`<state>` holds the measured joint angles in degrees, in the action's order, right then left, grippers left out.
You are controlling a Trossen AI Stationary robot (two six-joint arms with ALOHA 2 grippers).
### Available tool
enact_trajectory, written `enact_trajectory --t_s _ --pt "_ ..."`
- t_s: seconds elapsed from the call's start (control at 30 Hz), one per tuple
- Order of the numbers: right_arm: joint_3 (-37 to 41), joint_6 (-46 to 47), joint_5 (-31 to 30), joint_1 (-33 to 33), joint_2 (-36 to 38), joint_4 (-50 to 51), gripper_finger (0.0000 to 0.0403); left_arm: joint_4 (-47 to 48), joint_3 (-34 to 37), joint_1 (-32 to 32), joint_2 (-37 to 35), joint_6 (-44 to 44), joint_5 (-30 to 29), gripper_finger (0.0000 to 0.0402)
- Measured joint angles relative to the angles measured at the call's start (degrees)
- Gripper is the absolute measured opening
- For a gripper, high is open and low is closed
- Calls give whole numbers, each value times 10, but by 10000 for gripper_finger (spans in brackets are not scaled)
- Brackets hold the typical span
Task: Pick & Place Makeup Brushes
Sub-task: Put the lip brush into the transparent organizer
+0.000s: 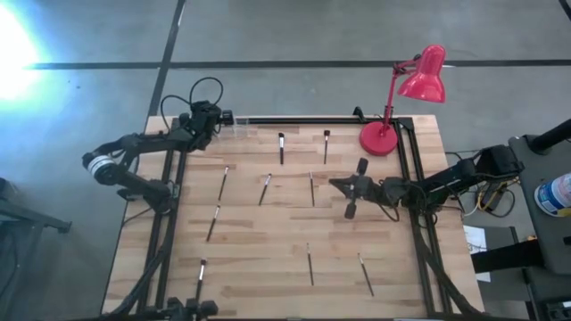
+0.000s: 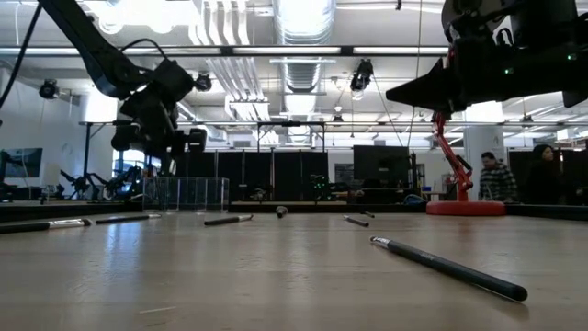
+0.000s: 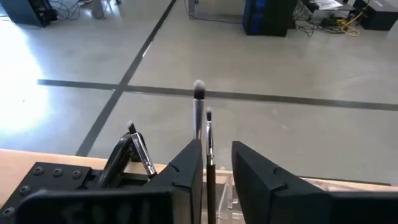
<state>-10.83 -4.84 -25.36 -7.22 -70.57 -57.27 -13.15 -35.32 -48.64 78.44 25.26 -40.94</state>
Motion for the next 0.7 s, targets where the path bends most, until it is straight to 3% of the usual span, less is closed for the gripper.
enact_trajectory --t_s 0.23,0.37,0.57,0.7 --pt "0 32 5 0 0 17 8 28 0 9 -37 -17 46 83" --pt "0 50 5 0 0 43 8 65 0 50 -84 -59 53 74" --pt "0 80 3 -12 0 81 8 151 0 189 -154 -91 53 27" --pt "0 90 4 -33 0 92 8 216 0 320 -178 -53 36 3"
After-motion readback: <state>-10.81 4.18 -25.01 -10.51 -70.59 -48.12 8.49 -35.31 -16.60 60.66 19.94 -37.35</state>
